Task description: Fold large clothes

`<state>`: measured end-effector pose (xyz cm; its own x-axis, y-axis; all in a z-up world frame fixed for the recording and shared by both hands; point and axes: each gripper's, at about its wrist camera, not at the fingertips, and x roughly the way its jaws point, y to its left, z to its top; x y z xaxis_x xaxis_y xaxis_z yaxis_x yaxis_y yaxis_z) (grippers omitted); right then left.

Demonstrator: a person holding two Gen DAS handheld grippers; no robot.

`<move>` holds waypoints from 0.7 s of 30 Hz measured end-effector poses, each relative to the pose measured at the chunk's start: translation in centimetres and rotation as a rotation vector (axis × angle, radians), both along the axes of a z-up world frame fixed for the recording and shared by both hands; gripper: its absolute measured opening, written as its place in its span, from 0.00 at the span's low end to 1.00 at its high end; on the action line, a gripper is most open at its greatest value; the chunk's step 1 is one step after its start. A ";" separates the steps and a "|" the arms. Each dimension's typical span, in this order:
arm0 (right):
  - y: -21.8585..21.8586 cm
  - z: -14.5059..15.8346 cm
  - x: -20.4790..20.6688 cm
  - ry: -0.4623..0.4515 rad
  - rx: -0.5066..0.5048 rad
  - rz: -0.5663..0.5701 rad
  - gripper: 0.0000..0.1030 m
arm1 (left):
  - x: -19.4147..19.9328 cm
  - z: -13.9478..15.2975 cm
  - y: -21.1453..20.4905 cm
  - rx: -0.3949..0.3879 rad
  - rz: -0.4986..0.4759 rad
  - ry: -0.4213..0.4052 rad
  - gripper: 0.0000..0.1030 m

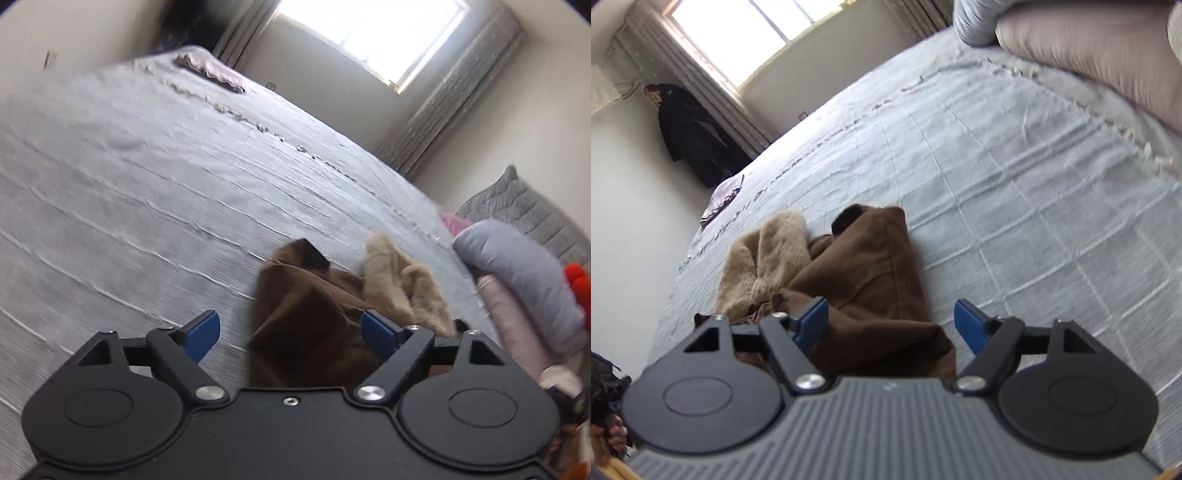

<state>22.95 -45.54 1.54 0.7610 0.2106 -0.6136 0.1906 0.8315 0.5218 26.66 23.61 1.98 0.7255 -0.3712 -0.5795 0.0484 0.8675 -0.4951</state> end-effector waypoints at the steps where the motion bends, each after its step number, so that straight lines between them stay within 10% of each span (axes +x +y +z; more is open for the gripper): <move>1: 0.0 0.3 -0.1 -0.007 -0.018 0.007 0.73 | 0.3 -0.2 0.1 0.027 0.000 0.010 0.81; 13: 1.4 1.8 -1.9 -0.068 -0.215 0.104 0.89 | 2.9 -5.4 -5.5 0.231 -0.132 -0.004 0.78; 21: 3.9 -2.1 5.1 0.029 -0.266 0.133 0.86 | 4.2 -5.5 -5.8 0.229 -0.094 -0.004 0.42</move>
<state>28.06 -41.60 -0.54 0.7191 0.1356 -0.6815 0.0827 0.9571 0.2778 30.87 17.86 -3.50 0.6964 -0.2965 -0.6536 0.1357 0.9486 -0.2858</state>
